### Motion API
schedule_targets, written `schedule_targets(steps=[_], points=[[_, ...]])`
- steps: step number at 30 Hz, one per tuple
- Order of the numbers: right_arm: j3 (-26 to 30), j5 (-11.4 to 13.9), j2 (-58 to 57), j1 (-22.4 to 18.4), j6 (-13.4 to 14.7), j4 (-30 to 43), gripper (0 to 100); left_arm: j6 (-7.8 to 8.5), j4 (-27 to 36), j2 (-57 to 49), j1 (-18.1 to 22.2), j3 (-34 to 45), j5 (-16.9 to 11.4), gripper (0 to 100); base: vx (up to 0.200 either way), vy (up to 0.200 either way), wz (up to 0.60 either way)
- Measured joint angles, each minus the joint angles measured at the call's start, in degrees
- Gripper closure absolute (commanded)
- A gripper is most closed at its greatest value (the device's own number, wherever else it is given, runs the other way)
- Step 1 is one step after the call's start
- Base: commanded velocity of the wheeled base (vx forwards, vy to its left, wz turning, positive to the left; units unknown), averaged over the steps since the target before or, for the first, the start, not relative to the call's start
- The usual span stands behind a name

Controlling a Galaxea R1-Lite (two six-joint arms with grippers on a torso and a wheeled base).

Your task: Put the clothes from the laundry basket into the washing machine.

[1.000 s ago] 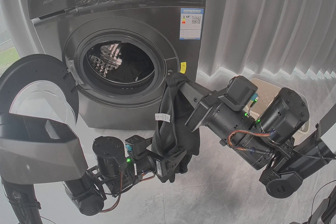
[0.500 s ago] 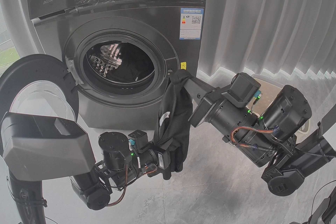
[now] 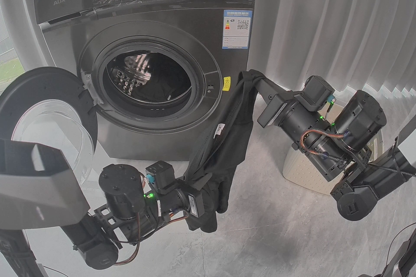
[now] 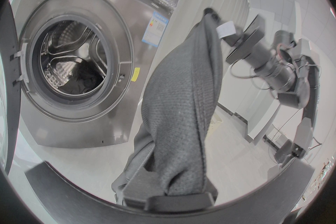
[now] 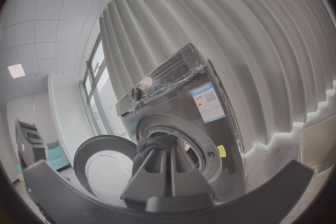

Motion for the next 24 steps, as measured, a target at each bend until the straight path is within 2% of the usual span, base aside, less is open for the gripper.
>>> schedule_targets(steps=[11,24], points=[[0.5,0.1,2.0,-1.2,0.0,0.1,100,-0.33,0.0,-14.2,-4.5,6.9,-0.4,100,0.0,0.0,0.0],[3.0,0.4,9.1,-0.4,0.0,-0.6,100,-0.68,0.0,-19.8,-5.5,6.5,-1.7,100,0.0,0.0,0.0]])
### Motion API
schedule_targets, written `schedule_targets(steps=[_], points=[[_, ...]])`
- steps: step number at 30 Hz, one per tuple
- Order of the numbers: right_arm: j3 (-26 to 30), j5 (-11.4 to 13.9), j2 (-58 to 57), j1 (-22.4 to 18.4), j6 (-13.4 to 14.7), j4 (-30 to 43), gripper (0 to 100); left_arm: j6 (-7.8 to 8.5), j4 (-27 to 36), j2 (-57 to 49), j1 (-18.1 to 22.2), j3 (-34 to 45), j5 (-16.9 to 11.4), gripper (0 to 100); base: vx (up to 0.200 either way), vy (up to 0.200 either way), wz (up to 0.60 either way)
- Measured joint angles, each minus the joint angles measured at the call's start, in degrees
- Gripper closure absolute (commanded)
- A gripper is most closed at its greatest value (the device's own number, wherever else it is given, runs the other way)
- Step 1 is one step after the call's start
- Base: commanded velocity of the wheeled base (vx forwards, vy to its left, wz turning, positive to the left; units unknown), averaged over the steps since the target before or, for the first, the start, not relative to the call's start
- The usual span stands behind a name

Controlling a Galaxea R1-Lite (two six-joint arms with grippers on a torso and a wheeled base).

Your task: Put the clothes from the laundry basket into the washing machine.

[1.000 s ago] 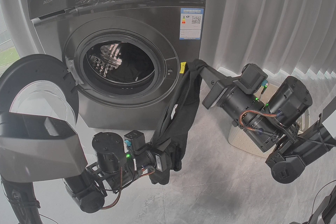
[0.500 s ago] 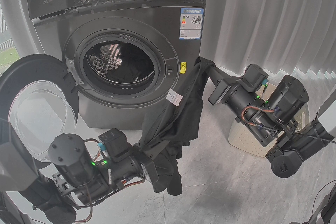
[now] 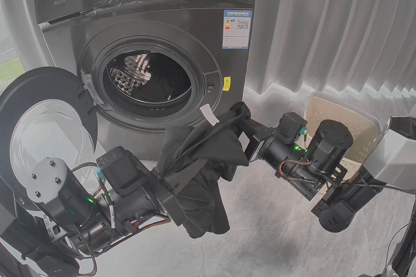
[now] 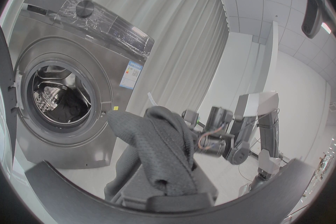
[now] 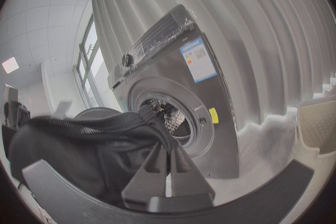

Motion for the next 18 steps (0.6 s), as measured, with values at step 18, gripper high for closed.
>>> schedule_targets(steps=[18], points=[[6.1,0.8,2.9,3.0,0.0,-0.1,100,-0.63,0.0,-0.1,1.9,-4.2,0.4,100,0.0,0.0,0.0]])
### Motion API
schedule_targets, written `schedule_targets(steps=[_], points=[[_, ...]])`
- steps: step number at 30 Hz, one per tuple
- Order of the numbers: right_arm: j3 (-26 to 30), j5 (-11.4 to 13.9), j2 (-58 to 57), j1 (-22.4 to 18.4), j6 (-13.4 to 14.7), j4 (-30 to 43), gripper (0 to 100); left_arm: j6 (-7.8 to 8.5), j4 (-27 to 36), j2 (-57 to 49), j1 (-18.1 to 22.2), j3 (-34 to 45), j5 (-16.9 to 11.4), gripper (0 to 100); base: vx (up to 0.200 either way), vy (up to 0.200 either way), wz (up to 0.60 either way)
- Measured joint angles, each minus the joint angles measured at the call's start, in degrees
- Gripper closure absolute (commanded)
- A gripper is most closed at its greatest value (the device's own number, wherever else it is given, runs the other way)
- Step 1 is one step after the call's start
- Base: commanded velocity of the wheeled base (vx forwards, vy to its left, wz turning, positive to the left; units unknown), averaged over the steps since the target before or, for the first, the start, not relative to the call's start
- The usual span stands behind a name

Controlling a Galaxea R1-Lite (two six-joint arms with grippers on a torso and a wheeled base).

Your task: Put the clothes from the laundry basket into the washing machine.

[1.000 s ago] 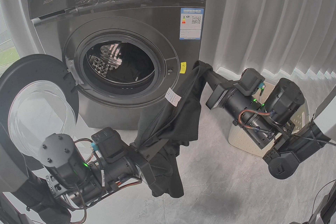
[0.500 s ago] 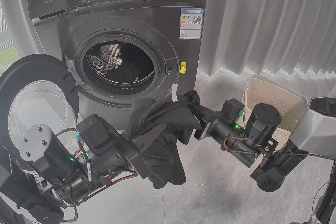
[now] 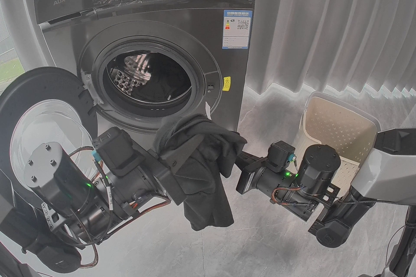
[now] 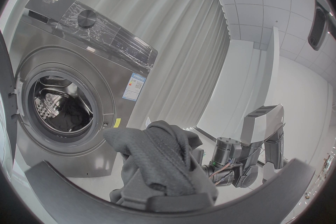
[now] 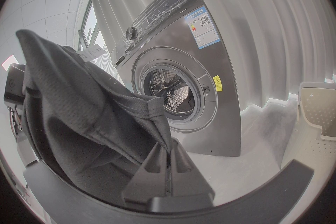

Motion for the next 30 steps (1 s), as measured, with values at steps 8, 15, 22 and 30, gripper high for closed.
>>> schedule_targets(steps=[8,15,22,30], points=[[0.5,-0.2,-0.2,0.0,0.1,0.0,0,-0.49,0.0,1.0,1.8,-0.1,-0.1,100,0.0,0.0,0.0],[2.6,0.1,-2.8,-2.7,-0.1,0.0,0,-1.1,-0.1,1.2,2.1,0.2,-0.1,100,0.0,0.0,0.0],[7.5,3.5,-6.0,-5.5,-1.1,0.0,0,-0.99,0.0,2.0,3.3,0.0,-0.5,100,0.0,0.0,0.0],[13.3,7.4,-7.1,-4.8,-2.4,0.0,0,-0.93,0.0,2.8,4.4,-0.4,-1.0,100,0.0,0.0,0.0]])
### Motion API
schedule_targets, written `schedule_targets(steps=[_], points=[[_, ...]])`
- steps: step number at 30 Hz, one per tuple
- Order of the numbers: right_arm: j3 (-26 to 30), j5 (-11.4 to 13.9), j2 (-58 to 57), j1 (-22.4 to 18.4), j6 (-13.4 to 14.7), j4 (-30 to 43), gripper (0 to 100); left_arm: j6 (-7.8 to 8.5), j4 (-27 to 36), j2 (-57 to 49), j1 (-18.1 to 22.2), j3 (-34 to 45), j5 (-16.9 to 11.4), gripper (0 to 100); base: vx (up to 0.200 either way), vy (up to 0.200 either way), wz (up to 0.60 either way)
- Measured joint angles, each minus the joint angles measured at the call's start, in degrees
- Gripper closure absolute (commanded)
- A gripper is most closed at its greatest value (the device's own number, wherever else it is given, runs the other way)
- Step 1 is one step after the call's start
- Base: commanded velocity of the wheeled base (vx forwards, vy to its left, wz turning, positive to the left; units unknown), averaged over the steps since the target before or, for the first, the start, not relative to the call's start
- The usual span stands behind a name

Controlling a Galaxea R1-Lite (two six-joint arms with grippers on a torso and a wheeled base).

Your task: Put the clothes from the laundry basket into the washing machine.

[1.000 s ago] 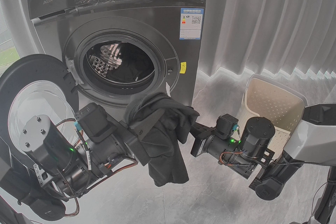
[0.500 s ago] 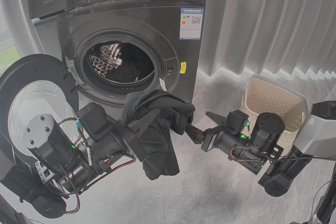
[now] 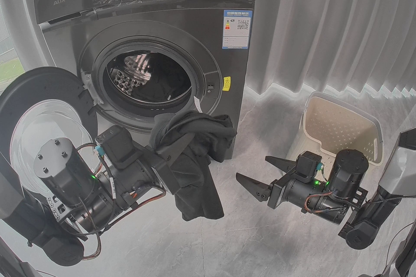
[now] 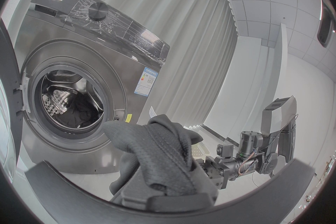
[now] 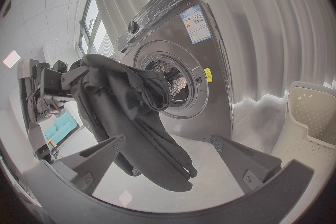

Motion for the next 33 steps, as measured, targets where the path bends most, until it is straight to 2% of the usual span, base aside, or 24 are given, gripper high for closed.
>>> schedule_targets(steps=[3,7,15,33], points=[[0.2,1.4,-0.2,0.3,-0.6,0.0,0,0.02,0.0,0.2,0.3,0.0,0.0,100,0.0,0.0,0.0],[-0.2,4.8,-0.4,1.9,-2.2,0.0,0,0.02,0.0,0.3,0.3,0.0,-0.1,100,0.0,0.0,0.0],[-3.3,8.0,-0.1,5.2,-3.3,0.0,0,0.05,0.0,0.4,0.3,0.3,-0.1,100,0.0,0.0,0.0],[-13.5,8.7,9.0,6.3,-4.8,0.0,0,-0.13,0.0,0.0,-0.2,-0.6,0.0,100,0.0,0.0,0.0]])
